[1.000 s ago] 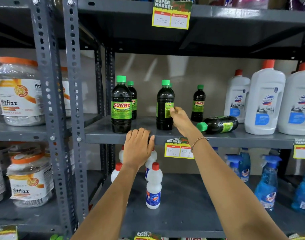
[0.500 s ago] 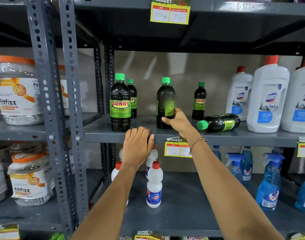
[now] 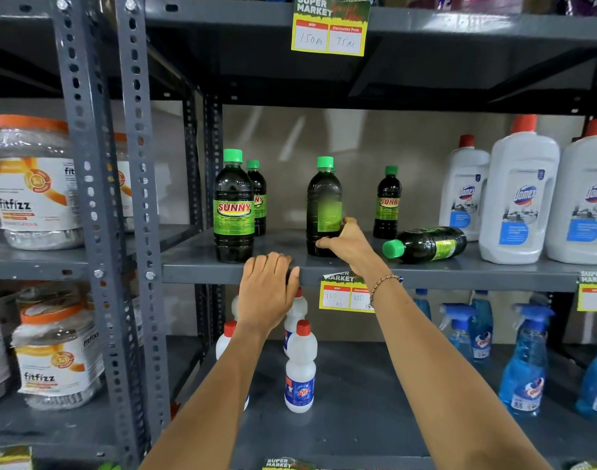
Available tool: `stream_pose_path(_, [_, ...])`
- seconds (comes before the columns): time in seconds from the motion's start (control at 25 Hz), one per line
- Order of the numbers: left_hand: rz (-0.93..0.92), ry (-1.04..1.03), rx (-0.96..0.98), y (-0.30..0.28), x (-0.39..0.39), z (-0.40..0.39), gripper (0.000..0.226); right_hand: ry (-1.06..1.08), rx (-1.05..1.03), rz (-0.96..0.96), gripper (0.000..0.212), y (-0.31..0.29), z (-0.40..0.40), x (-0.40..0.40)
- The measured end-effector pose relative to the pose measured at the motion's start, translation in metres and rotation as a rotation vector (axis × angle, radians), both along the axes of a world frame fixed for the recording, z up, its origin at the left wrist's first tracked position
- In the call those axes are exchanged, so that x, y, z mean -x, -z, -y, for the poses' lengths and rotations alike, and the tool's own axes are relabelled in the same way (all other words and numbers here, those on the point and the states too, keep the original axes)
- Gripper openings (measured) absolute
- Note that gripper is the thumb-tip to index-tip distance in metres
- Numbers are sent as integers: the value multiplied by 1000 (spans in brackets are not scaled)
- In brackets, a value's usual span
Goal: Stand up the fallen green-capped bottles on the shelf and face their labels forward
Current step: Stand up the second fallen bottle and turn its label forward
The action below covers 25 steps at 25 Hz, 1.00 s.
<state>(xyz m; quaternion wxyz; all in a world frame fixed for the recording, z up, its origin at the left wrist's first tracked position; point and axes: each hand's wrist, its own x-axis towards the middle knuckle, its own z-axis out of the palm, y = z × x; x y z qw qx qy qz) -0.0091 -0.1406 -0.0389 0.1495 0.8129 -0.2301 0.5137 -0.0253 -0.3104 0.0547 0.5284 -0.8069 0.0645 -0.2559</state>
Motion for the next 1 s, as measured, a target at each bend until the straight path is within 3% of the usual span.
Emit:
stream_pose_path(0.24, [9,6,6,0,1,0,38,150,181,30,79,2,-3,0])
stream_pose_path(0.44, [46,20,8,-1,3,0,38,101,104,-22,60,1,-2,4])
stream_pose_path(0.56, [35,23,0,-1,3,-1,37,186,211,8,72,1,-6,3])
stream_pose_path(0.72, [46,16,2,-1,3,-1,36,104,75,-1,62,0,-3,4])
stream_pose_path(0.88, [5,11,-8,-1,3,-1,38,192,187,33,81,1,-6,5])
stream_pose_path(1.0, [-10,9,-14,-1,2,-2,38,62,64,-5,74,0,-5,9])
